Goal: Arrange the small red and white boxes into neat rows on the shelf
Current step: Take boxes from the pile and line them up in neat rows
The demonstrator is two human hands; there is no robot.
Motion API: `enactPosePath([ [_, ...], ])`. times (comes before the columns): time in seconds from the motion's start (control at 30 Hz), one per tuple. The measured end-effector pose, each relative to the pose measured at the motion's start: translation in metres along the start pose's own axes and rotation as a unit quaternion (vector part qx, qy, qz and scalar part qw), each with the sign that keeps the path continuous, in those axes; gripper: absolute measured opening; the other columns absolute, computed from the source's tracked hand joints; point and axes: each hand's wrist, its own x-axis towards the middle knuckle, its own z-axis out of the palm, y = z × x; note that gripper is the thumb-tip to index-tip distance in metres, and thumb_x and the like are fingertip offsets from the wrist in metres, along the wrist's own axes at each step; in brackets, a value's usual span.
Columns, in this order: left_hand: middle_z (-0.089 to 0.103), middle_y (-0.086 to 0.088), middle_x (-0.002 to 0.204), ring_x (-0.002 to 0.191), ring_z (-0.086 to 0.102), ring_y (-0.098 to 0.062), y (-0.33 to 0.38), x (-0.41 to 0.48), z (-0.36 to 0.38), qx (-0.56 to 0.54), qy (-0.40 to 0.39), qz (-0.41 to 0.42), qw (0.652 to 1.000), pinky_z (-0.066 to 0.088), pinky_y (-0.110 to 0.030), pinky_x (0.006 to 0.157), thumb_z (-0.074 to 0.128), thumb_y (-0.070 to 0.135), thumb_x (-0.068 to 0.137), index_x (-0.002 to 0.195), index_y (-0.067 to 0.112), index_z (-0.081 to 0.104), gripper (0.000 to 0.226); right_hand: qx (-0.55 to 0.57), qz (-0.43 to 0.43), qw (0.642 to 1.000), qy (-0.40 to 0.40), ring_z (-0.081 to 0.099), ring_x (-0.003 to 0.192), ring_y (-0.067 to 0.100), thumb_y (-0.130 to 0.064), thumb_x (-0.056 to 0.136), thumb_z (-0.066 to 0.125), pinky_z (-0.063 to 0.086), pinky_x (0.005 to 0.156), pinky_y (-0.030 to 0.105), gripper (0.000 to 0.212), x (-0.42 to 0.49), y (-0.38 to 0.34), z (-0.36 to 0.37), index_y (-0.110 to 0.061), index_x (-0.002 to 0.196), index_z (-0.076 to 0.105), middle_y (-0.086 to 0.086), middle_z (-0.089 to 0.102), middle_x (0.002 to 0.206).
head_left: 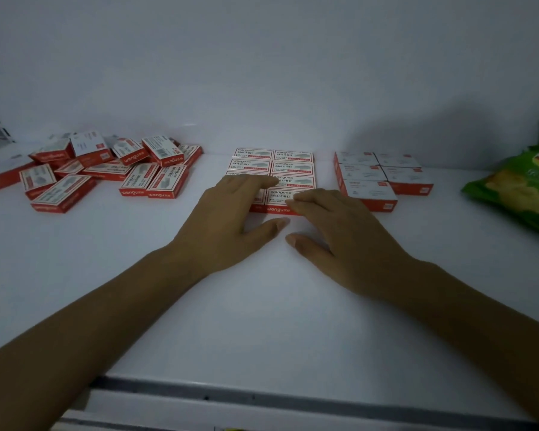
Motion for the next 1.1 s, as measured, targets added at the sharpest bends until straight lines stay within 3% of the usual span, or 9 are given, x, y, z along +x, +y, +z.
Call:
enactPosePath([
  [0.07, 0.059, 0.0, 0.122, 0.113, 0.052, -0.021, -0.002, 0.0, -0.002, 0.026, 0.023, -0.013, 0.999, 0.044, -0.043, 0.092, 0.045, 0.059, 0.079, 0.121, 0.018, 0.055, 0.06, 0.01, 0.011, 1.0, -0.002, 0.05, 0.116, 0.021, -0.048, 0.086, 0.039, 0.041, 0.094, 0.038, 0.055, -0.001, -0.001, -0.001, -0.013, 0.126, 0.052, 0.003, 0.055, 0.126],
  [0.17, 0.064, 0.002, 0.108, 0.1, 0.056, -0.02, -0.002, -0.002, -0.006, 0.046, 0.028, -0.034, 0.998, 0.048, -0.037, 0.081, 0.042, 0.059, 0.077, 0.107, 0.019, 0.061, 0.054, 0.01, 0.02, 1.0, -0.009, 0.047, 0.119, 0.019, -0.046, 0.087, 0.042, 0.038, 0.096, 0.037, 0.053, 0.0, -0.002, -0.003, -0.014, 0.129, 0.05, 0.002, 0.052, 0.13],
  [0.3, 0.064, 0.001, 0.11, 0.098, 0.057, -0.018, -0.001, -0.004, -0.006, 0.034, 0.024, -0.033, 0.999, 0.045, -0.029, 0.075, 0.051, 0.05, 0.079, 0.114, 0.017, 0.058, 0.049, 0.003, 0.021, 1.0, -0.014, 0.046, 0.12, 0.018, -0.046, 0.087, 0.041, 0.037, 0.098, 0.037, 0.054, 0.0, -0.004, -0.005, -0.015, 0.13, 0.049, 0.001, 0.051, 0.131],
  [0.47, 0.065, 0.004, 0.105, 0.095, 0.057, -0.017, -0.001, -0.004, -0.008, 0.034, 0.025, -0.033, 0.999, 0.048, -0.031, 0.072, 0.052, 0.048, 0.078, 0.11, 0.02, 0.059, 0.043, -0.007, 0.026, 0.998, -0.052, 0.043, 0.117, 0.014, -0.046, 0.091, 0.046, 0.036, 0.097, 0.031, 0.048, 0.008, -0.008, -0.014, -0.019, 0.13, 0.046, -0.003, 0.048, 0.13],
  [0.6, 0.065, 0.007, 0.1, 0.091, 0.057, -0.015, -0.006, 0.005, -0.016, 0.011, -0.02, -0.055, 0.998, 0.047, -0.03, 0.073, 0.049, 0.05, 0.076, 0.106, 0.024, 0.06, 0.041, -0.051, 0.041, 0.993, -0.101, 0.053, 0.097, 0.016, -0.05, 0.088, 0.046, 0.044, 0.085, 0.034, 0.039, 0.027, -0.014, -0.032, -0.02, 0.109, 0.059, -0.001, 0.057, 0.11],
  [0.67, 0.065, 0.007, 0.102, 0.093, 0.059, -0.015, -0.011, 0.01, -0.027, -0.025, -0.052, -0.062, 0.996, 0.047, -0.031, 0.076, 0.054, 0.048, 0.08, 0.107, 0.023, 0.06, 0.038, -0.062, 0.04, 0.994, -0.086, 0.057, 0.094, 0.02, -0.049, 0.087, 0.047, 0.045, 0.083, 0.035, 0.037, 0.038, -0.02, -0.039, -0.019, 0.101, 0.063, 0.001, 0.062, 0.105],
  [0.8, 0.061, 0.009, 0.119, 0.102, 0.053, -0.01, -0.031, -0.003, -0.054, 0.022, -0.047, -0.018, 0.998, 0.044, -0.03, 0.082, 0.057, 0.048, 0.086, 0.121, 0.027, 0.056, 0.041, -0.049, 0.024, 0.998, -0.01, 0.055, 0.108, 0.02, -0.045, 0.086, 0.054, 0.039, 0.092, 0.032, 0.04, 0.056, -0.04, -0.036, -0.02, 0.116, 0.061, 0.001, 0.061, 0.12],
  [0.97, 0.064, 0.007, 0.114, 0.1, 0.057, -0.011, -0.067, -0.042, -0.101, 0.102, -0.035, 0.016, 0.994, 0.046, -0.027, 0.081, 0.048, 0.049, 0.085, 0.117, 0.026, 0.06, 0.041, 0.026, 0.0, 0.999, 0.029, 0.062, 0.095, 0.025, -0.047, 0.076, 0.055, 0.048, 0.085, 0.04, 0.042, 0.089, -0.079, -0.009, -0.015, 0.1, 0.069, 0.004, 0.069, 0.101],
  [1.1, 0.066, 0.008, 0.11, 0.098, 0.058, -0.01, -0.103, -0.073, -0.134, 0.118, -0.01, 0.012, 0.993, 0.045, -0.023, 0.078, 0.048, 0.047, 0.086, 0.113, 0.026, 0.063, 0.037, 0.028, -0.04, 0.998, 0.042, 0.066, 0.085, 0.025, -0.041, 0.076, 0.061, 0.053, 0.074, 0.039, 0.035, 0.123, -0.117, 0.013, -0.013, 0.095, 0.07, 0.004, 0.071, 0.094],
])
